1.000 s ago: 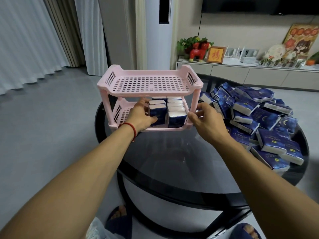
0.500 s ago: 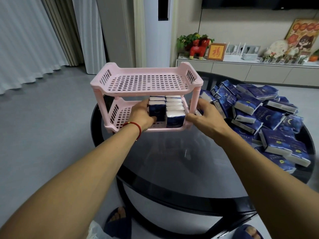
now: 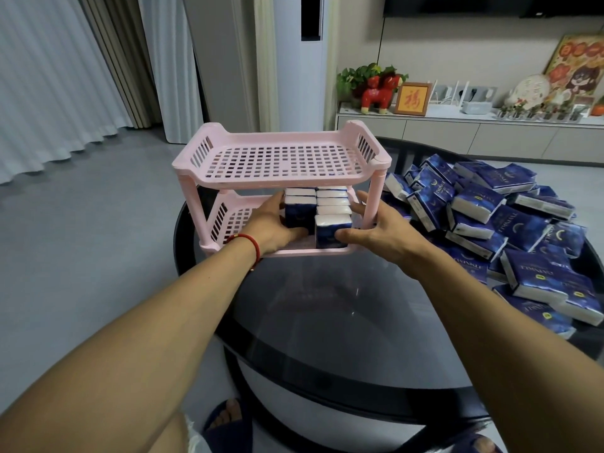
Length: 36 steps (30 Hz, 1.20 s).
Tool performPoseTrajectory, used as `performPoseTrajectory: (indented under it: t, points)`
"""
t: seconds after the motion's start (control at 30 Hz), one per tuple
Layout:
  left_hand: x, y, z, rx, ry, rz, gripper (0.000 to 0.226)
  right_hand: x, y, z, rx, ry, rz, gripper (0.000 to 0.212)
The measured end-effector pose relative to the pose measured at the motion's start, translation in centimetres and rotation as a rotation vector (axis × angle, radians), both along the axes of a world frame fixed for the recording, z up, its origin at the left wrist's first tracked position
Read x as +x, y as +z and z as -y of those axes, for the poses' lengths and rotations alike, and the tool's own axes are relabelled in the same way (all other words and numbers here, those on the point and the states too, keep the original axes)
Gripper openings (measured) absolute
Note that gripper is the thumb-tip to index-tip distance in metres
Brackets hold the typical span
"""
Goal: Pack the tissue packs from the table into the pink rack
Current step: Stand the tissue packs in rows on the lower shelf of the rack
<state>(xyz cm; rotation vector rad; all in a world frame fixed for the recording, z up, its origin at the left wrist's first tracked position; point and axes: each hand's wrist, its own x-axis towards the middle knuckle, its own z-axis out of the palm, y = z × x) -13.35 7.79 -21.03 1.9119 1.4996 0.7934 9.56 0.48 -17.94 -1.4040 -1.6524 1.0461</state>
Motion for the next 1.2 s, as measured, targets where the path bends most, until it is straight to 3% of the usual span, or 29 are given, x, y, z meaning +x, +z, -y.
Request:
performPoseTrajectory:
  t: [0.17, 0.4, 0.67, 0.87, 1.2]
  points:
    - [0.4, 0.1, 0.4, 0.045, -0.039, 0.013, 0.064, 0.1, -0.1, 0.1, 0.026, 0.012, -0.008, 0.061]
    - [1.2, -0.5, 0.3, 0.096, 0.045, 0.007, 0.054, 0.4, 0.2, 0.7, 0.026, -0.037, 0.046, 0.087]
    - [1.8, -0.3, 0.7, 0.081, 0.115, 0.023, 0.056, 2.3, 0.3, 2.5, 0.172, -0.048, 0.256, 0.080]
    - [1.3, -0.1, 0.8, 0.043, 0.081, 0.013, 0.063, 3.9, -0.1, 5.0, 0.201, -0.080, 0.518, 0.079]
    - [0.7, 1.0, 3.2, 0.042, 0.107, -0.169, 0.062, 7.3, 0.6, 10.6, 0.186, -0.078, 0.699, 0.044]
